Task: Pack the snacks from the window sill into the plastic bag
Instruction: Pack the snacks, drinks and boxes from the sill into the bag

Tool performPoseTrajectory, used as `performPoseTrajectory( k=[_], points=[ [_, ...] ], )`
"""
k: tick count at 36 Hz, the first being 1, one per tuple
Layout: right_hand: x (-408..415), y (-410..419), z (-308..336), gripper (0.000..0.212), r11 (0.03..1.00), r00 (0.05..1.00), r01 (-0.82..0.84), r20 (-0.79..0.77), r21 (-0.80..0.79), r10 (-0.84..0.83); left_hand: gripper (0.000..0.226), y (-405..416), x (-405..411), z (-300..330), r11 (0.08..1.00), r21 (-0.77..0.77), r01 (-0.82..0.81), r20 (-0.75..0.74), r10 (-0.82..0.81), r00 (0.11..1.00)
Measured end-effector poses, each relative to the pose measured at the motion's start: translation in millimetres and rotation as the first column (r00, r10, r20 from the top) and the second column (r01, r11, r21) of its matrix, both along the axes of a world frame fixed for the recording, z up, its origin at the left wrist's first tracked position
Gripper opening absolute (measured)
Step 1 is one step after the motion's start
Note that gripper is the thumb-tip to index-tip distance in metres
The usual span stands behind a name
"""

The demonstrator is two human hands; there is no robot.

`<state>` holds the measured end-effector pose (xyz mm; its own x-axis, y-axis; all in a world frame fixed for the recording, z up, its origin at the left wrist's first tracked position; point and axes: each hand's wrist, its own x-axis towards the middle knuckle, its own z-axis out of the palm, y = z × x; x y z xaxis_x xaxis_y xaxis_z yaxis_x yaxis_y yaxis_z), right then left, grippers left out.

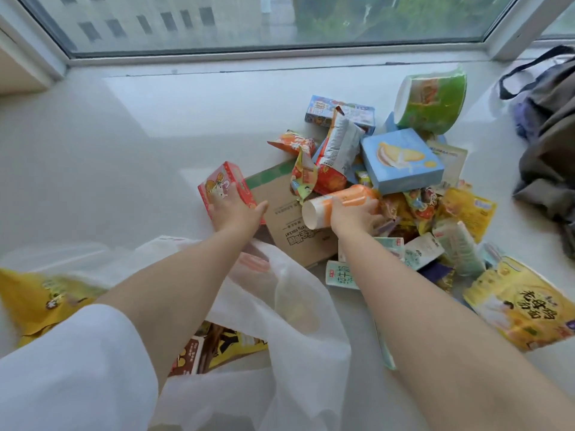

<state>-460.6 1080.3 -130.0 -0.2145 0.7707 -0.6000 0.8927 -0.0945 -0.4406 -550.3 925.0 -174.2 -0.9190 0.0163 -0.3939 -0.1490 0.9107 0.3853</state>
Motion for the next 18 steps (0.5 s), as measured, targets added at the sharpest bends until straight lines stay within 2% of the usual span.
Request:
performPoseTrajectory(
  k=[5,7,9,11,15,18],
  points=[
    [-21,21,-14,0.102,0.937,0.959,0.265,-0.041,-0.229,-0.281,0.106,2,-19,-19,0.942,0.058,-0.331,0.247,0.308,0.919],
    [-27,25,-20,0.106,0.908,0.935,0.314,-0.078,-0.278,-0.347,0.11,-2,-22,-25,0.894,0.088,-0.44,0.319,0.393,0.862],
    [-31,27,-23,0.107,0.901,0.928,0.326,-0.082,-0.287,-0.363,0.112,-3,-24,-27,0.872,0.081,-0.482,0.358,0.426,0.831],
    [-32,26,-25,0.107,0.924,0.948,0.283,-0.071,-0.258,-0.31,0.113,-3,-25,-26,0.865,0.079,-0.495,0.378,0.434,0.818],
    [-32,9,-26,0.117,0.993,0.997,0.024,-0.072,-0.116,-0.033,0.128,-7,-26,-23,0.834,0.161,-0.528,0.414,0.428,0.803],
    [-26,-1,-28,0.112,0.994,0.995,0.004,-0.103,-0.11,-0.015,0.129,-15,-23,-22,0.81,0.245,-0.533,0.436,0.399,0.807]
  ],
)
